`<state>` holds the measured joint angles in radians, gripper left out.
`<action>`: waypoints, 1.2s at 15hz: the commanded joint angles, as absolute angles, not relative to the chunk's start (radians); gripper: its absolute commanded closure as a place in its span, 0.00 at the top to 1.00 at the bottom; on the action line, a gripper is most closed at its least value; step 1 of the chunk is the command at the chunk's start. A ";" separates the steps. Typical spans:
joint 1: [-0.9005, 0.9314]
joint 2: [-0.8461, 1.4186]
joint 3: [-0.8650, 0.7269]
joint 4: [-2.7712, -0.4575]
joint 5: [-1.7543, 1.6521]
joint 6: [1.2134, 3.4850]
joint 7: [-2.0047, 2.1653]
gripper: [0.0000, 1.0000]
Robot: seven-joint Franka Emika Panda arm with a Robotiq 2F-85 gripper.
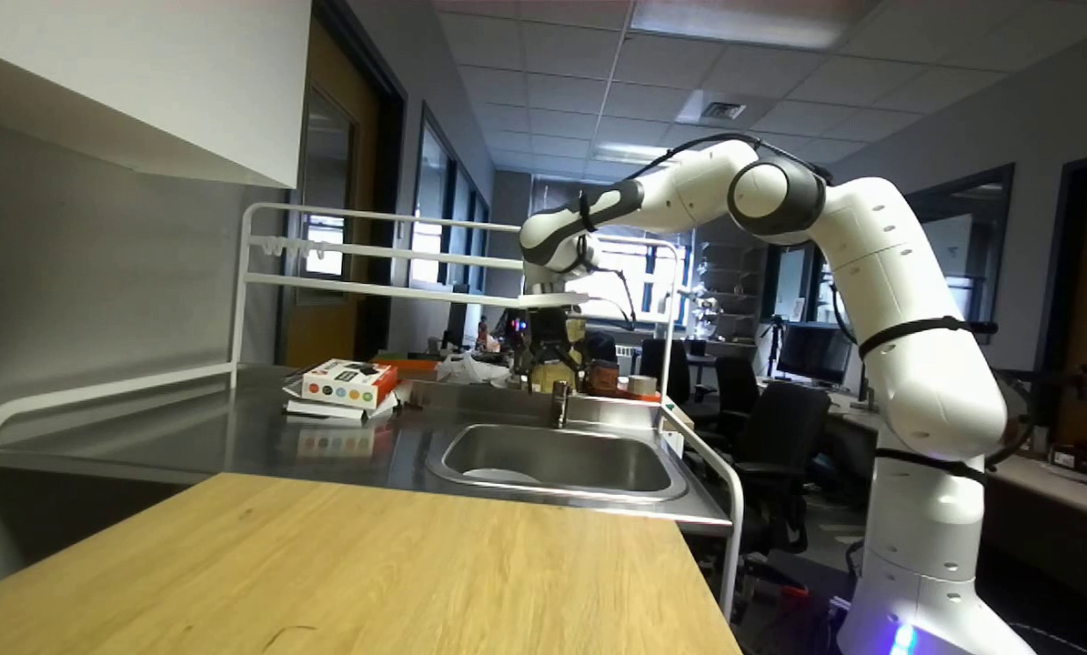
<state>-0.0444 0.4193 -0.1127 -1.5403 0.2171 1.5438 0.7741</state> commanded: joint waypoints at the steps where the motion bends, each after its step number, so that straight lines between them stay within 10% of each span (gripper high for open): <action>1: -0.049 0.396 -0.115 -1.609 0.256 1.573 0.802 1.00; 3: -0.049 0.398 -0.117 -1.628 0.258 1.587 0.804 1.00; 4: -0.048 0.400 -0.117 -1.632 0.256 1.590 0.806 0.75; 14: -0.044 0.405 -0.119 -1.612 0.236 1.573 0.817 0.05; 18: -0.042 0.413 -0.119 -1.591 0.230 1.559 0.821 0.02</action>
